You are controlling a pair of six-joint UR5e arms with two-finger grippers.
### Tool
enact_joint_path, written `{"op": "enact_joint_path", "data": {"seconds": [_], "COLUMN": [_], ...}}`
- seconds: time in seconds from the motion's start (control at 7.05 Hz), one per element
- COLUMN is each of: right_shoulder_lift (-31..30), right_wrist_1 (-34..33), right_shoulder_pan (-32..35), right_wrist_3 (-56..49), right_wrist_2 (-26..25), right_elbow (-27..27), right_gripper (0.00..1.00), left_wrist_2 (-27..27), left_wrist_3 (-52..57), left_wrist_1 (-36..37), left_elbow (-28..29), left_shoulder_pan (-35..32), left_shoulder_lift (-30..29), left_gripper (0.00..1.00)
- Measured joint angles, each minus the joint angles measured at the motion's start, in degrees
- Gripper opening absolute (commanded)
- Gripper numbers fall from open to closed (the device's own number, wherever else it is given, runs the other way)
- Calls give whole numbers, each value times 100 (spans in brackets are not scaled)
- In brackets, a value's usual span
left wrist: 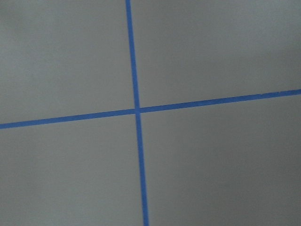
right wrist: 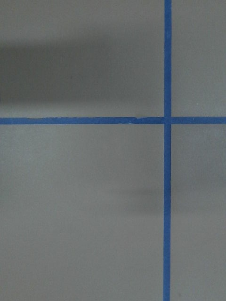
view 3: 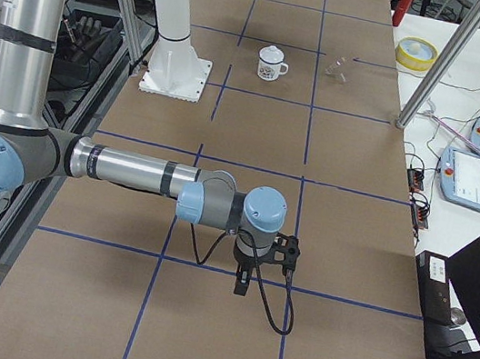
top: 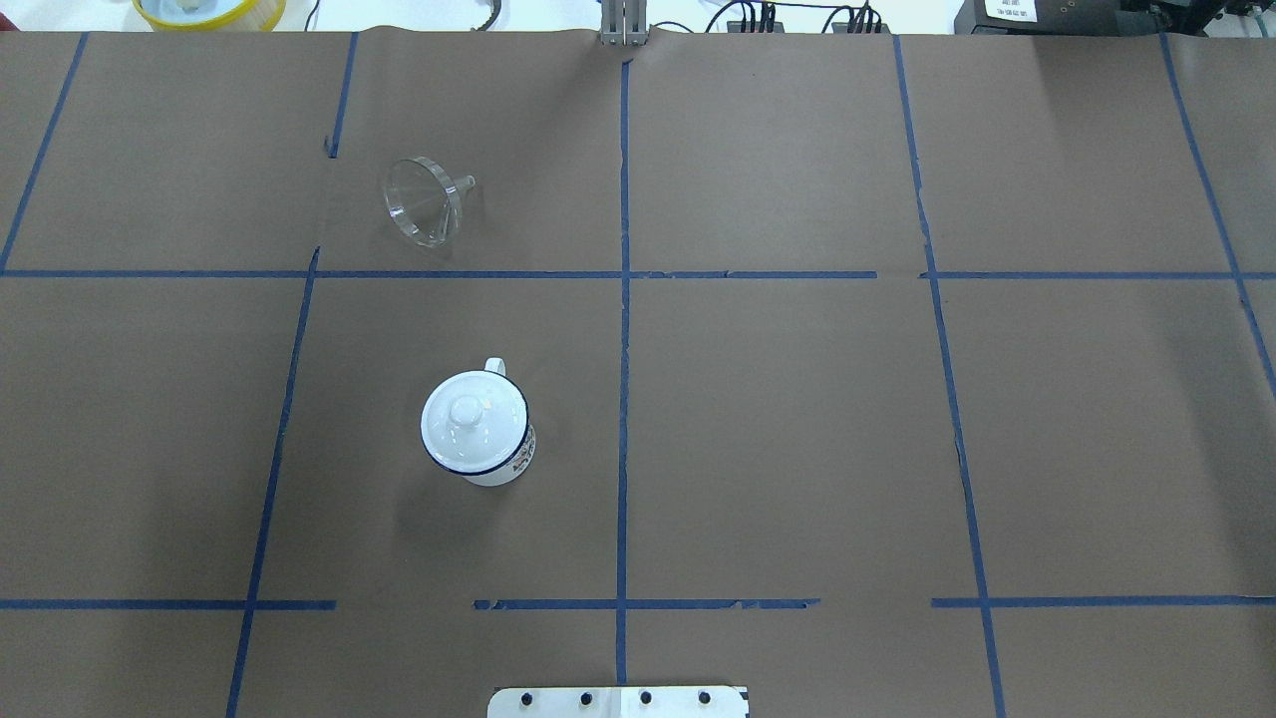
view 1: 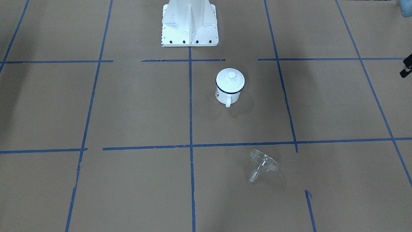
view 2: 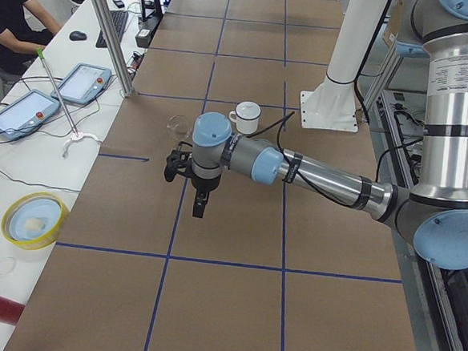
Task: Place funnel on cup
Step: 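Move the left gripper over the white lid on the enamel mug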
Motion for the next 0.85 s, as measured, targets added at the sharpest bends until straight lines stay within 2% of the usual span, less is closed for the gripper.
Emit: {"op": "enact_joint_path", "data": {"seconds": [0.14, 0.43, 0.57, 0.85], "right_shoulder_lift": [0, 0, 0, 0], "right_wrist_1": [0, 0, 0, 0], "right_shoulder_pan": [0, 0, 0, 0], "right_wrist_3": [0, 0, 0, 0], "right_wrist_2": [0, 0, 0, 0], "right_elbow": [3, 4, 4, 4], "right_gripper": [100, 100, 100, 100], "left_wrist_2": [28, 83, 244, 833], "left_wrist_3": [-996, -2972, -3762, -5250], "left_wrist_1": [-66, -22, 203, 1108], "left_elbow": [-274, -523, -543, -503], "left_shoulder_pan": [464, 1409, 1900, 2812], "left_shoulder_lift": [-122, -876, -1372, -2558], "left_gripper": [100, 100, 100, 100]}}
